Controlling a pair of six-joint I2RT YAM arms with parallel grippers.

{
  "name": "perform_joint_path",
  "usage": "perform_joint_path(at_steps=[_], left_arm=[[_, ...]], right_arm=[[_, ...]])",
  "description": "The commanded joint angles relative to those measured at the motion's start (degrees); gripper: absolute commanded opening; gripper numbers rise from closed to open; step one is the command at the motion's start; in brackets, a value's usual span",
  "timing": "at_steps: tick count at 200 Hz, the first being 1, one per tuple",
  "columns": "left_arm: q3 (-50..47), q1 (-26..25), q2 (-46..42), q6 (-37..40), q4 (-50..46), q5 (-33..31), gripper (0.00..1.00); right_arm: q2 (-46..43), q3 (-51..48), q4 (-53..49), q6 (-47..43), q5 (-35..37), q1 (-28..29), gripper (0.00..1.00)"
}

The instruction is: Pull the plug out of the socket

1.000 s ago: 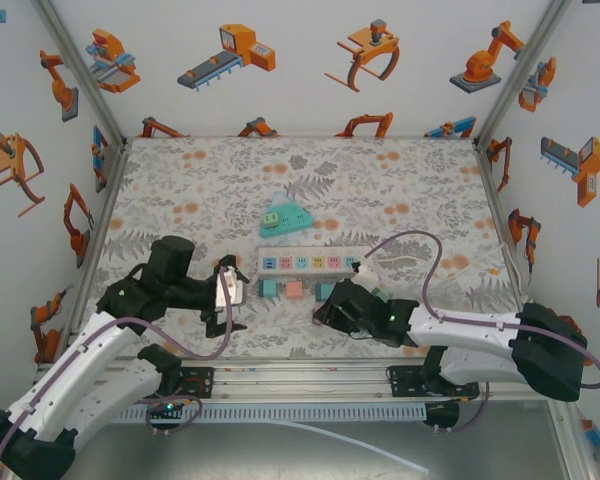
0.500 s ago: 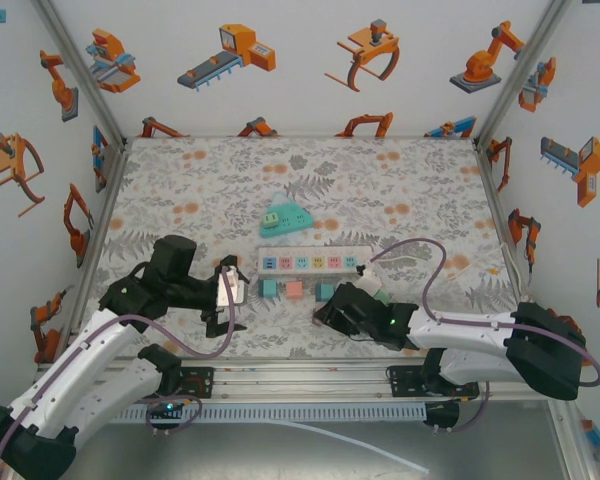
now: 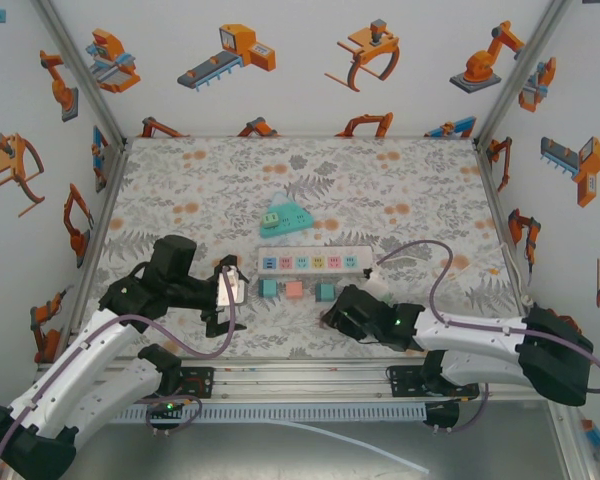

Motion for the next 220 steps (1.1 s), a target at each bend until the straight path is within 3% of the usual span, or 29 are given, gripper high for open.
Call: perform_joint_path(at_steps=[1,40,99,116,142,183,198,220], left_arm=[[0.19,-0.05,0.01,0.92,-0.85,0.21,0.97],[0.48,-0.03,0.66,-0.09,-0.09,0.54,0.97],[0.37,-0.08,0.28,-3.99,2.30,0.14,0.97],[-0.19,0.03,0.41,-10.84,7.28,-1.58,0.97],[-0.52,0.18,1.95,-27.65,17.29,-9.07,0.97],[5.98,1.27,10.81,-44.23,18.36,-19.76,0.97],[9.38,1.89,14.75,-49.68,17.21,-22.64,0.97],[13.52,2.38,20.85,-55.61,16.81,-26.15,0.97]], right_arm=[[-2.98,1.77,-6.69,-1.27,3.30,0.36,0.45],[-6.93,2.33,-8.27,-5.12,4.94,0.36,0.46],[-1.63,5.74,-6.96,-10.07,3.79,0.37,0.46],[-1.32,7.54,-9.16,-11.29,4.21,0.37,0.46],[-3.21,10.15,-11.47,-16.23,7.27,0.28,0.46],[-3.61,16.26,-8.72,-39.01,13.01,-3.36,0.48],[-1.87,19.62,-6.62,-46.63,11.34,-6.94,0.49],[2.80,25.21,-3.85,-54.90,2.27,-13.94,0.51]])
